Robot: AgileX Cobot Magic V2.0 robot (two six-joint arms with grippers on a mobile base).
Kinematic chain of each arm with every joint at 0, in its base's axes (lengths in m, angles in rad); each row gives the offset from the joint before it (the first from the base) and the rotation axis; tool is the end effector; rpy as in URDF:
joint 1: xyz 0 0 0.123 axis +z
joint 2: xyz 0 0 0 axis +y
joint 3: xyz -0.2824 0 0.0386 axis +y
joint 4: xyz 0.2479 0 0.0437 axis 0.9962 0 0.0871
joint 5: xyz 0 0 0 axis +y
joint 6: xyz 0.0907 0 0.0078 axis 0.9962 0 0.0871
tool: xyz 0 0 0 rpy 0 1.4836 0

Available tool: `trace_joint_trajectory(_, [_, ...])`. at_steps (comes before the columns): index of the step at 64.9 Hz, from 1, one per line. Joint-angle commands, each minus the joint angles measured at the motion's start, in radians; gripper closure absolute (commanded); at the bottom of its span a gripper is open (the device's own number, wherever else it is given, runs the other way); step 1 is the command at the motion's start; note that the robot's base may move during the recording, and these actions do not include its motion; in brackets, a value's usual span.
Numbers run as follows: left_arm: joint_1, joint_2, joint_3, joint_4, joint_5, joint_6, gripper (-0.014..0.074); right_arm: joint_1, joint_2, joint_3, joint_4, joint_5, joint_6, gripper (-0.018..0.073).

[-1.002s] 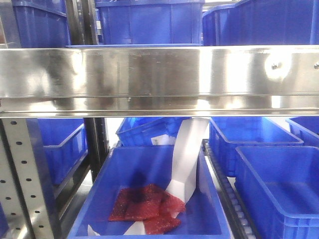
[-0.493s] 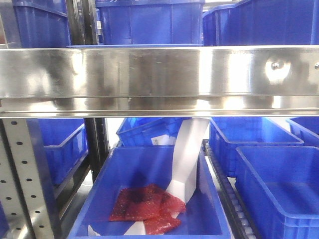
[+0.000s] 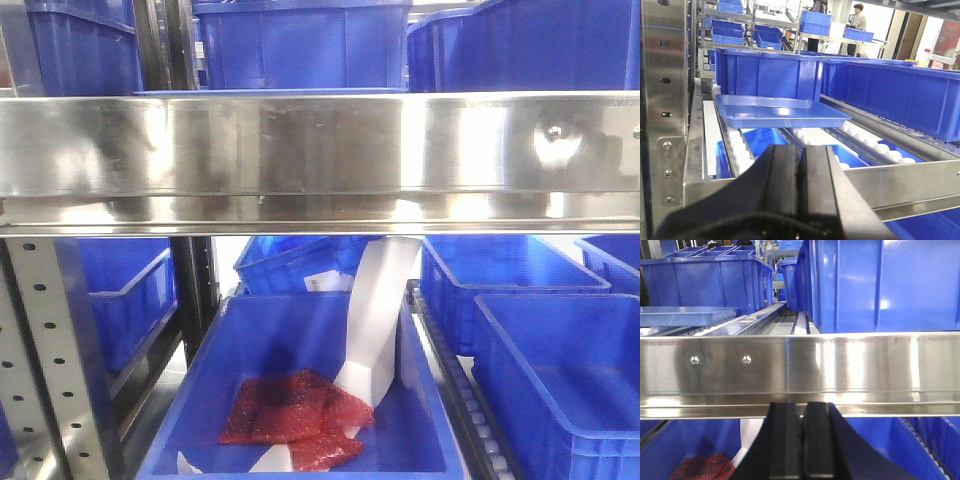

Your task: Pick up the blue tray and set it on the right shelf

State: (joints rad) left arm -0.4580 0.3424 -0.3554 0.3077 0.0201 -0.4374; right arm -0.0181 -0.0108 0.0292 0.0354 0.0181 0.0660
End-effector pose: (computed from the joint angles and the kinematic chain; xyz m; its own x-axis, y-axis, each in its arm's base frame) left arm 0.0765 -0.0371 0.3083 0.0155 -0.1519 -0.9883 0.4424 0.8874 -0.1295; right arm 0.0568 -0.0010 0.2022 0.0522 0.1003 -0.9936 0.0122 0.9948 0.1011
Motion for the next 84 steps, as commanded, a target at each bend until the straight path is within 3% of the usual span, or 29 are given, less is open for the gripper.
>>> trace_joint_trajectory(1, [-0.008,0.007,-0.028,0.004,-0.087,0.004,0.0645,-0.004,-0.02,-0.023,-0.007,-0.085,0.003,0.0505])
trace_joint_trajectory(21, [-0.008,0.007,-0.028,0.005,-0.085,0.004,0.0644,-0.004,-0.02,-0.023,-0.007,-0.085,0.003,0.0505])
trace_joint_trajectory(25, [0.011,-0.012,-0.028,0.016,-0.07,0.06,0.0644,-0.004,-0.02,-0.023,-0.007,-0.085,0.003,0.0505])
trace_joint_trajectory(29, [0.045,-0.034,-0.014,-0.117,-0.046,0.156,0.0644,-0.004,-0.02,-0.023,-0.007,-0.085,0.003,0.0505])
trace_joint_trajectory(35, [0.14,-0.091,0.044,-0.373,-0.04,0.451,0.0644,-0.004,-0.02,-0.023,-0.007,-0.085,0.003,0.0505])
trace_joint_trajectory(39, [0.218,-0.133,0.097,-0.441,-0.059,0.513,0.0644,-0.004,-0.02,-0.023,-0.007,-0.085,0.003,0.0505])
trace_joint_trajectory(48, [0.372,-0.233,0.233,-0.446,-0.057,0.488,0.0644,-0.004,-0.02,-0.023,-0.007,-0.085,0.003,0.0505])
trace_joint_trajectory(55, [0.42,-0.312,0.323,-0.431,-0.057,0.449,0.0644,-0.004,-0.02,-0.023,-0.007,-0.085,0.003,0.0505])
trace_joint_trajectory(60, [0.423,-0.357,0.375,-0.377,-0.059,0.407,0.0644,-0.004,-0.02,-0.023,-0.007,-0.085,0.003,0.0505])
trace_joint_trajectory(84, [0.334,-0.369,0.414,-0.35,-0.05,0.401,0.0644,-0.004,-0.02,-0.023,-0.007,-0.085,0.003,0.0505])
